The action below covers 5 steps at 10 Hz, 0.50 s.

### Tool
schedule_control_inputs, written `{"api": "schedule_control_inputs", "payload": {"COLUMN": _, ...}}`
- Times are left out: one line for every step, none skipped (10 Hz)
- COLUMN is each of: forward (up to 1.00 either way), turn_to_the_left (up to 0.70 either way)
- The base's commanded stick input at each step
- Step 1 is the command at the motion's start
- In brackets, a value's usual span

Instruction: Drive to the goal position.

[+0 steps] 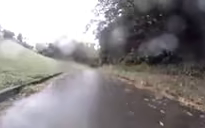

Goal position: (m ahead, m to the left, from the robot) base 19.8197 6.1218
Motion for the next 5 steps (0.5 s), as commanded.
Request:
{"api": "schedule_control_inputs", "payload": {"forward": 1.00, "turn_to_the_left": 0.00}}
{"api": "schedule_control_inputs", "payload": {"forward": 1.00, "turn_to_the_left": 0.00}}
{"api": "schedule_control_inputs", "payload": {"forward": 1.00, "turn_to_the_left": 0.00}}
{"api": "schedule_control_inputs", "payload": {"forward": 1.00, "turn_to_the_left": 0.00}}
{"api": "schedule_control_inputs", "payload": {"forward": 1.00, "turn_to_the_left": 0.00}}
